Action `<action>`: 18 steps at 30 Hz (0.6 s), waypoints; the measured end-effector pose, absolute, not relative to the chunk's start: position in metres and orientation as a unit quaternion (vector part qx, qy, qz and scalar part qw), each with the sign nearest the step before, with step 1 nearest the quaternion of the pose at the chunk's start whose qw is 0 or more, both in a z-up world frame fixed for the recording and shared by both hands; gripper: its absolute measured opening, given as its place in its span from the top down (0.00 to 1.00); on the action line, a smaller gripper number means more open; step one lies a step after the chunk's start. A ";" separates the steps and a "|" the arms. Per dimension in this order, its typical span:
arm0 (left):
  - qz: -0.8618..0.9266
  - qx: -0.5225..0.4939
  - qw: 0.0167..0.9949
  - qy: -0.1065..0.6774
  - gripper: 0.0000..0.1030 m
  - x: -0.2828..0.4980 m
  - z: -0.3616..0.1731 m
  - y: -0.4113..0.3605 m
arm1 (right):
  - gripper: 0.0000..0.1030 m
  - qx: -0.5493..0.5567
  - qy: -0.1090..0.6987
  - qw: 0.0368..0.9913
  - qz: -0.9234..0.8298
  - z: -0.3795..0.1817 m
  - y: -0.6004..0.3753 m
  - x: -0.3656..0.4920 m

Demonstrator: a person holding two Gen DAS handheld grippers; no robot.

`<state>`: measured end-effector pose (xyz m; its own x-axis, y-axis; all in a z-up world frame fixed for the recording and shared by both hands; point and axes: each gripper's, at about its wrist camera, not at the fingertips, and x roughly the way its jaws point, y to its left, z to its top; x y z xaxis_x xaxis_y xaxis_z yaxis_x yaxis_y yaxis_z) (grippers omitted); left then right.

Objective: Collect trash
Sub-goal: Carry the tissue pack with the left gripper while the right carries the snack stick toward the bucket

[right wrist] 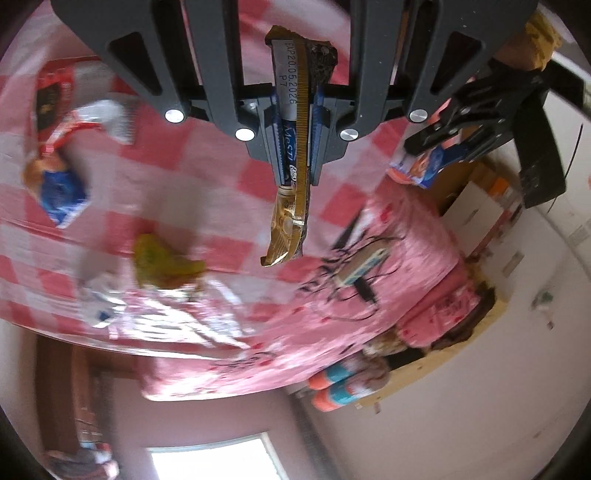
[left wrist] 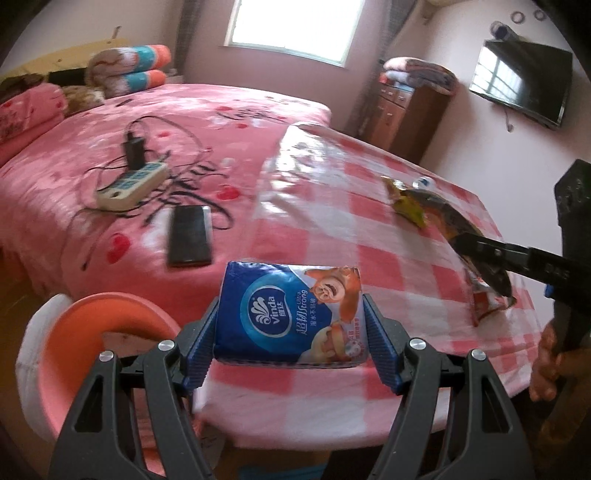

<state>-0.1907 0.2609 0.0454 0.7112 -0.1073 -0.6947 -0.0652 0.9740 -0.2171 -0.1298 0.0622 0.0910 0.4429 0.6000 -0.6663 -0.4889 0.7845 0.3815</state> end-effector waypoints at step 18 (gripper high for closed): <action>0.146 -0.181 0.888 0.397 0.30 -0.251 0.006 0.392 | 0.86 -0.026 0.462 0.755 0.465 0.072 0.226 -0.180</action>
